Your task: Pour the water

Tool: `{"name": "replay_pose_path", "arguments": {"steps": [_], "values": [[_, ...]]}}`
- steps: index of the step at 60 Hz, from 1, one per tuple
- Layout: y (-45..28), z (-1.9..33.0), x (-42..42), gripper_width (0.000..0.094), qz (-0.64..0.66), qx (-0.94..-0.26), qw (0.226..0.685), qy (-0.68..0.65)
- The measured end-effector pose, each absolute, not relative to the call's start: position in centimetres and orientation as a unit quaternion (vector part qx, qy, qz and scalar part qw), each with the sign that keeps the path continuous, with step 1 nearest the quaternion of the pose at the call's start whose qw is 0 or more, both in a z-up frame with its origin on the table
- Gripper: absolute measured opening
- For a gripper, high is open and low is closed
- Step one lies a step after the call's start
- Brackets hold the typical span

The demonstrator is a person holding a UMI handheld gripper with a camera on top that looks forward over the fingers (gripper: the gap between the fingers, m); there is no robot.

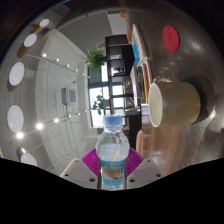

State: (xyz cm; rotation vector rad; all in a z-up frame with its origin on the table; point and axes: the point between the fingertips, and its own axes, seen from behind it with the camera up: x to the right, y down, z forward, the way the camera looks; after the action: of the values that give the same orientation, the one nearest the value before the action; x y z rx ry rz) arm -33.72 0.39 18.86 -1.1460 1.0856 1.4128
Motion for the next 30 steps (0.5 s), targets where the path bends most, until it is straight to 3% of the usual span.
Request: {"name": "replay_pose_path", "arguments": {"steps": [17, 24, 30], "values": [[2.2, 18.1, -30.7, 0.0306, 0.665, -0.293, 0.373, 0.577], [1.9, 18.0, -29.8, 0.0303, 0.678, -0.231, 0.349, 0.604], [1.5, 18.1, -30.6, 0.0305, 0.676, -0.233, 0.349, 0.606]]}}
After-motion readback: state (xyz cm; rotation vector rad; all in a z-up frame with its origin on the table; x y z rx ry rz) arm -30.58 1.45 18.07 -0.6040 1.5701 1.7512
